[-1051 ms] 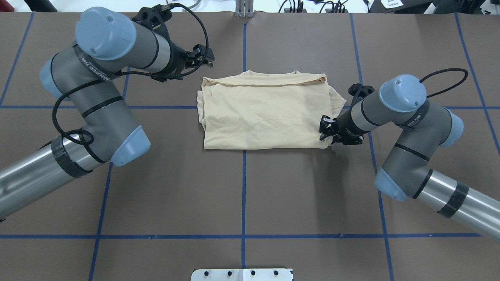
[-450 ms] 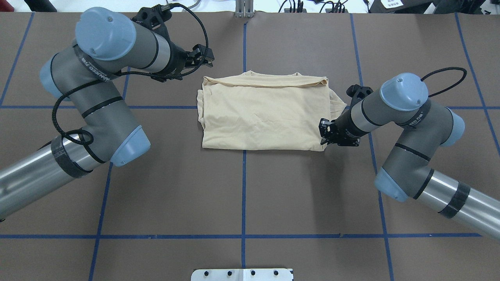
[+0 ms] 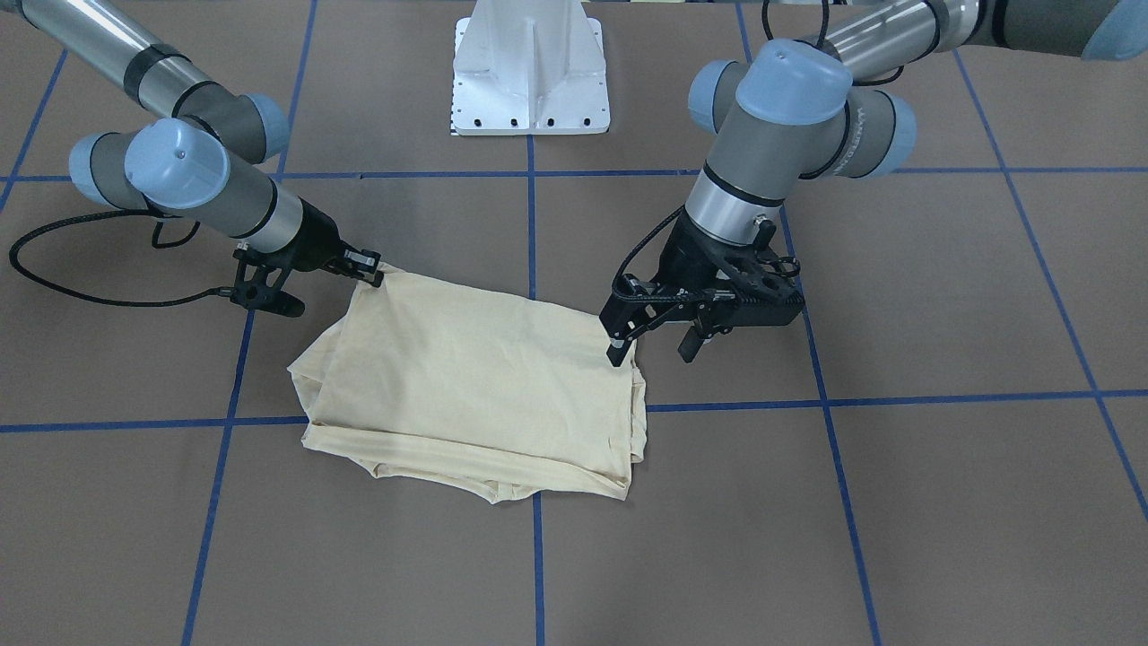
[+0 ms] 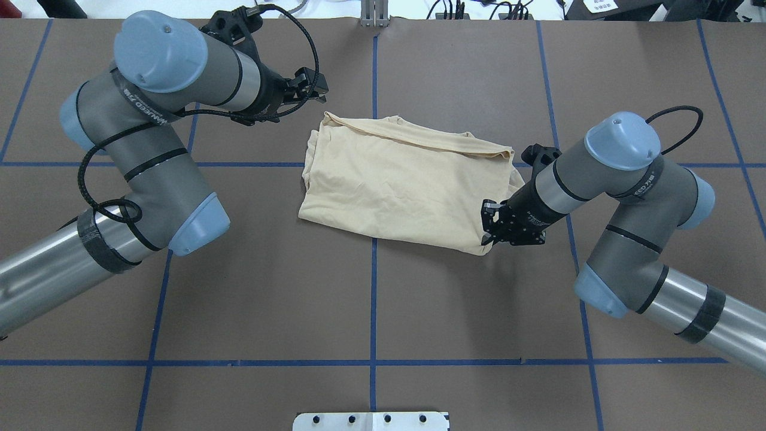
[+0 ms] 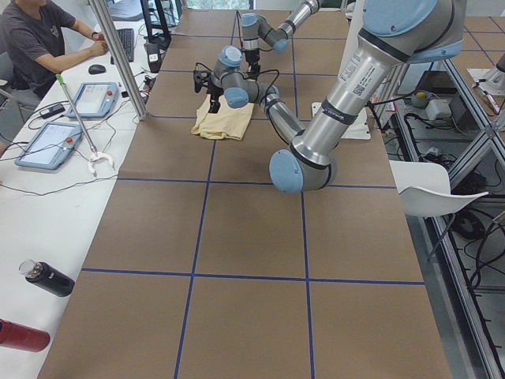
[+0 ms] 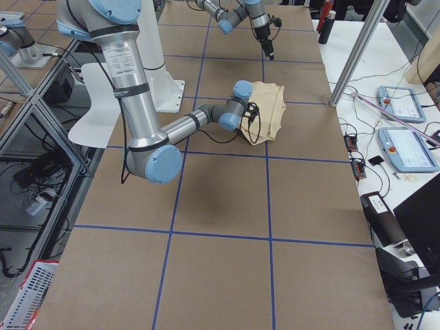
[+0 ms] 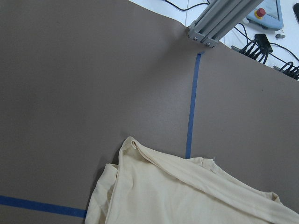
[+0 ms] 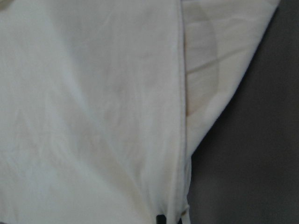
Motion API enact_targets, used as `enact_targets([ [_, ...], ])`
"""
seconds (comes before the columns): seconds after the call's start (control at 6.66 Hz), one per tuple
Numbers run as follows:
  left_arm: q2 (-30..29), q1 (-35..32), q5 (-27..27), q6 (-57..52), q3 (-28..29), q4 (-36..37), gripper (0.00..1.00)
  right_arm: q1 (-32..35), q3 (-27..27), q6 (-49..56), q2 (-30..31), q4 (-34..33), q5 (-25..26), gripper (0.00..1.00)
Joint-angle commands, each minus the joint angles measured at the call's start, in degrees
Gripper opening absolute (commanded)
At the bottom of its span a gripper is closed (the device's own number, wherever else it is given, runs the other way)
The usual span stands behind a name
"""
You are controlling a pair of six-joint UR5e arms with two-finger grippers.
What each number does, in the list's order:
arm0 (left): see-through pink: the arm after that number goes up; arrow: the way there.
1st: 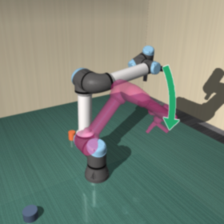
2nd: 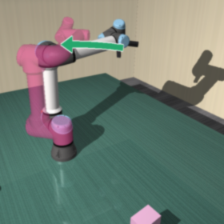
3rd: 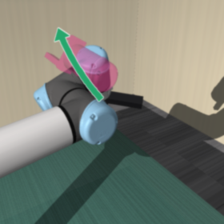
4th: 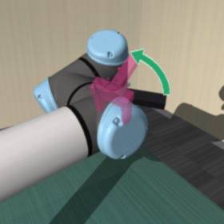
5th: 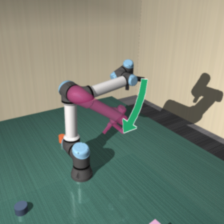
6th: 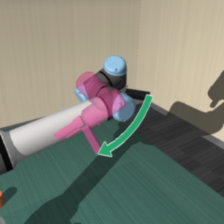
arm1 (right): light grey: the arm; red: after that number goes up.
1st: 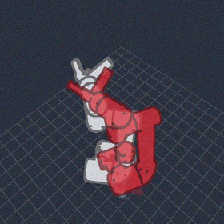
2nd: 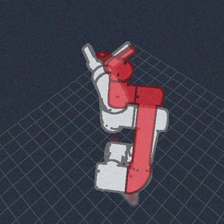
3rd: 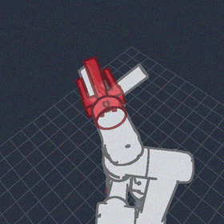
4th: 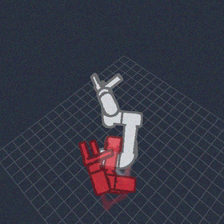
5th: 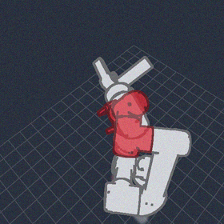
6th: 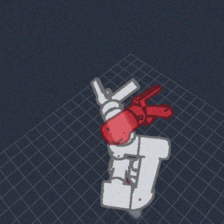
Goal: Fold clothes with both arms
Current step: 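Drag the grasped shirt corner toward the robot with the right gripper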
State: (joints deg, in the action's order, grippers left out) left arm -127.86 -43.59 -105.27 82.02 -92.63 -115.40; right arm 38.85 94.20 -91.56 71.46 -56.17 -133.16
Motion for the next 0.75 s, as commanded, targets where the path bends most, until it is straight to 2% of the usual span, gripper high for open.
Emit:
enact_targets([
  [0.0, -0.02, 0.0, 0.07, 0.07, -0.35, 0.0, 0.99, -4.03, 2.99, -3.17, 0.09, 0.01, -3.33, 0.0],
  [0.15, 0.06, 0.0, 0.07, -0.02, -0.36, 0.0, 0.99, -6.83, 4.75, -7.27, -0.35, 0.01, -4.82, 0.0],
  [0.6, 0.67, 0.0, 0.07, -0.02, -1.58, 0.0, 0.99, -15.89, 7.58, -18.53, -1.84, 0.09, -4.31, 0.0],
])
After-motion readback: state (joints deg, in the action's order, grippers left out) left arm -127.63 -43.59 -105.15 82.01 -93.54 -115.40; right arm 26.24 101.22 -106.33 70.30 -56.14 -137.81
